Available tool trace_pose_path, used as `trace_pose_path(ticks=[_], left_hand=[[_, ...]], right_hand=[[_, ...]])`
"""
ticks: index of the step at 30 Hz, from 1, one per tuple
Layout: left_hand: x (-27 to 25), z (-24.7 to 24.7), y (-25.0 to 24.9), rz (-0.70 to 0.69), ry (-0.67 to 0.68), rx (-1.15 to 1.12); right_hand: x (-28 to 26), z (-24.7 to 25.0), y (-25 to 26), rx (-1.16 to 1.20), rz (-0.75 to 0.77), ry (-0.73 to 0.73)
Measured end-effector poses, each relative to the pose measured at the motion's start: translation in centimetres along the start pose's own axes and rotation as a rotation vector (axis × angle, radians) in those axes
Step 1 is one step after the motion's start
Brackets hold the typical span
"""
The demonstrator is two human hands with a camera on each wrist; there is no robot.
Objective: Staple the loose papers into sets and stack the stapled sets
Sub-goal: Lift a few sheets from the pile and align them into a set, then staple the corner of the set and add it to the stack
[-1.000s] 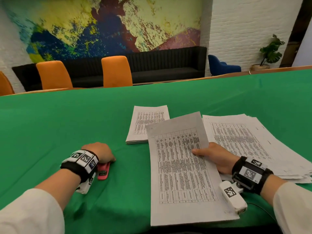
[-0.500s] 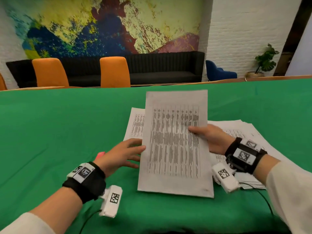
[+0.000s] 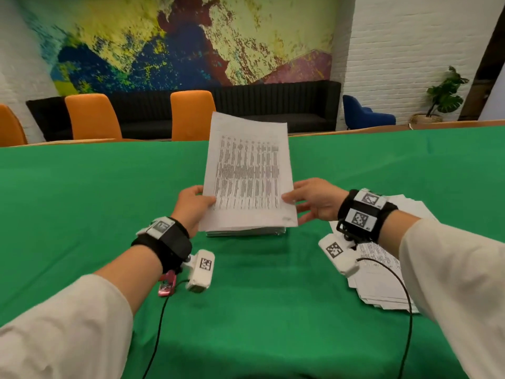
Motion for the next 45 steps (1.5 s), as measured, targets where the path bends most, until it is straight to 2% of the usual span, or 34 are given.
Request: trace_pose_path(ticks=[4, 12, 16, 21, 24, 27, 28, 32, 34, 40, 45], left_hand=[[3.9, -0.8, 0.5, -0.006, -0.021, 0.136], [12.3, -2.2, 4.5, -0.014, 0.025, 0.605], [11.2, -2.8, 3.6, -0.096, 0.036, 0.784], [10.3, -2.1, 3.4, 0.009, 0.131, 0.793], [8.2, -1.8, 2.5, -0.042, 0.286, 1.028], [6.9, -1.8, 3.4, 0.021, 0.413, 1.107], [6.6, -2.0, 3.7, 0.005, 0.422, 1.151], [5.5, -3.0, 3.3, -0.203, 0.386, 1.339], [5.5, -3.1, 3.3, -0.233, 0.374, 1.361], [5.9, -2.5, 3.4, -0.132, 0.368, 1.236], [5.8, -2.4, 3.5, -0.116, 0.355, 1.204]], right_hand=[[2.6, -1.0, -0.5, -0.116, 0.030, -0.092], [7.2, -2.5, -2.3, -0.327, 0.051, -0.196], [8.7, -2.7, -3.5, -0.475, 0.040, -0.208], [8.6, -2.5, -3.8, -0.578, 0.082, -0.236], [7.9, -2.3, -3.7, -0.732, 0.141, -0.184], [7.1, -2.7, -3.8, -0.828, 0.194, -0.103], [6.7, -2.8, -3.8, -0.851, 0.203, -0.091], [6.4, -3.1, -4.1, -0.914, 0.210, -0.094], [6.3, -3.2, -4.2, -0.918, 0.215, -0.117], [6.5, -3.1, -4.4, -0.924, 0.223, -0.143], [6.5, -3.2, -4.4, -0.914, 0.225, -0.141]])
Point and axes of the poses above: each hand's wrist, its own x-axis towards the middle knuckle, its own z-axis out of the back of the hand, y = z × x, the point moved 4 cm from there along x, towards the middle knuckle, and after that the axes turned 9 degrees about -y, right-handed, at the moved point
